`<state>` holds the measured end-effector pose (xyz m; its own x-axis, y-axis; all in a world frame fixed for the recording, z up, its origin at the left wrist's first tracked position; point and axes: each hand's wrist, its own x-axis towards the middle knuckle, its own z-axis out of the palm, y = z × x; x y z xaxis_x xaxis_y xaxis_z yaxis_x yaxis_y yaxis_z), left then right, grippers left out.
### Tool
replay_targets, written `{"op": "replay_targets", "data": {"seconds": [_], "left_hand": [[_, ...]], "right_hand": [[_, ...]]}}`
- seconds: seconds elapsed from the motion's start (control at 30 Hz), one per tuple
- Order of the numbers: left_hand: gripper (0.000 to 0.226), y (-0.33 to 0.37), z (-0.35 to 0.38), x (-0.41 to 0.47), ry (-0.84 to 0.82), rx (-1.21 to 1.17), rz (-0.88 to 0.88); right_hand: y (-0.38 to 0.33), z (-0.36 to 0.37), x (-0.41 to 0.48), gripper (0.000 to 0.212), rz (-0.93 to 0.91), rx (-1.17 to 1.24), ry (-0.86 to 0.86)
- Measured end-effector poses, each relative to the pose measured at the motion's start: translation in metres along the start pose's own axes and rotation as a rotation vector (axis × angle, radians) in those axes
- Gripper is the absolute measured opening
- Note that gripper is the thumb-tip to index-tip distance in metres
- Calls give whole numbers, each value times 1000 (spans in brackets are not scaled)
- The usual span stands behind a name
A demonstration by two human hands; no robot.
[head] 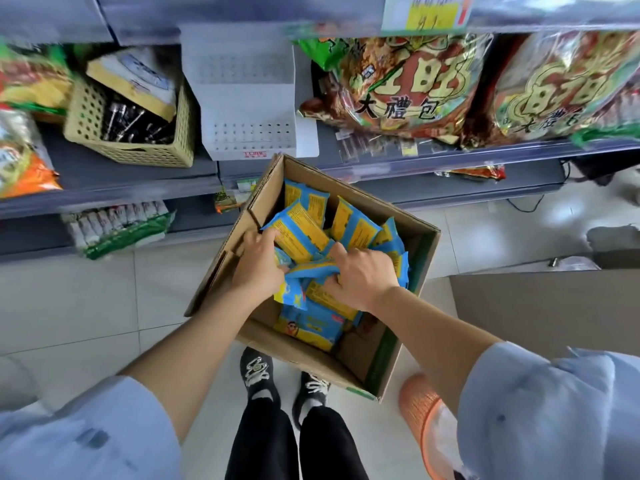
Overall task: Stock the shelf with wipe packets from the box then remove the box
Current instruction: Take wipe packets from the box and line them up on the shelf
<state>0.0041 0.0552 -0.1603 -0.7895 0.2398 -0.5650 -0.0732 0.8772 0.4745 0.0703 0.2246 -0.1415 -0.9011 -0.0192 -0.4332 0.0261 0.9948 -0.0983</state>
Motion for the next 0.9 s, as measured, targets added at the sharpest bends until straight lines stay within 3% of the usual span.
{"op": "replay_targets", "data": {"seconds": [0.13,0.27,0.43,0.5,0.63,0.77,0.9], "left_hand": [[82,-12,13,3,-110,3,-90],[71,-22,20,4,-217,105,-222],[47,-20,17,5,-453,263,-179],[37,-20,22,8,-464,312,-136],[39,-13,36,7,-521,287,-96],[62,-14,52,5,-555,327,-104],[49,-15,48,5,-484,283,-77]], "right_hand": [[10,1,-9,36,33,51,94],[11,0,3,24,267,110,102],[11,4,12,30,222,255,-110],[10,9,10,33,236,286,-136],[9,15,9,36,281,329,-103],[11,17,11,32,301,375,-51],[14,20,12,33,326,433,-52]]}}
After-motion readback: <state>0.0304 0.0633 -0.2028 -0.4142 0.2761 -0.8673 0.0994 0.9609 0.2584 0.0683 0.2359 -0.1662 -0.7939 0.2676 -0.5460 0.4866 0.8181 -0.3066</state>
